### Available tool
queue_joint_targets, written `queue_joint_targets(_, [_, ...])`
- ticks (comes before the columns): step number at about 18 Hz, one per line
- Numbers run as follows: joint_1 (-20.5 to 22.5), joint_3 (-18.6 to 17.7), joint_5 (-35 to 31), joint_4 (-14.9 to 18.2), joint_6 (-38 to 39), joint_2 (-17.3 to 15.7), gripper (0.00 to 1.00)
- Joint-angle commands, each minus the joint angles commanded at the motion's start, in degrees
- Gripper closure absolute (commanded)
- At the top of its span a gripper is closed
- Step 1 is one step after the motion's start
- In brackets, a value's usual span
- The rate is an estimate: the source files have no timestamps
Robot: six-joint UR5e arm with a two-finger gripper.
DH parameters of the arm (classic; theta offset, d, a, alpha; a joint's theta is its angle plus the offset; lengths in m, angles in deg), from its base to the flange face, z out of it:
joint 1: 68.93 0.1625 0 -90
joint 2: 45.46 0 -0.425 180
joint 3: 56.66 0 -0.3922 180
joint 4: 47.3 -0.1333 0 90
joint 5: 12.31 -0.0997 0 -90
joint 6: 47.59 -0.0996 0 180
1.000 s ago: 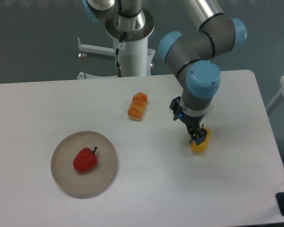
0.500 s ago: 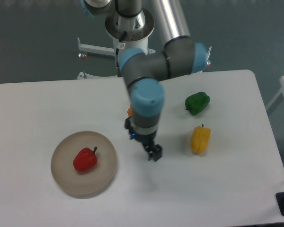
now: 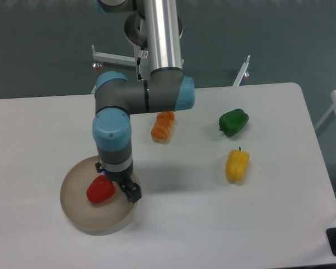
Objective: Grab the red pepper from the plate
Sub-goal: 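Lower the open gripper over the red pepper on the plate, then close the gripper on the red pepper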
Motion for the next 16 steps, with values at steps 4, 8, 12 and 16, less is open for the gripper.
queue_joint_targets(4, [-1.7, 0.0, -0.4, 0.0, 0.1, 0.9, 0.0])
queue_joint_targets(8, [-2.1, 0.0, -0.6, -0.2, 0.7, 2.8, 0.0])
queue_joint_targets(12, [-2.2, 0.0, -0.6, -0.2, 0.4, 3.0, 0.61])
queue_joint_targets(16, [-2.0, 1.1, -0.5, -0.1, 0.0, 2.3, 0.8])
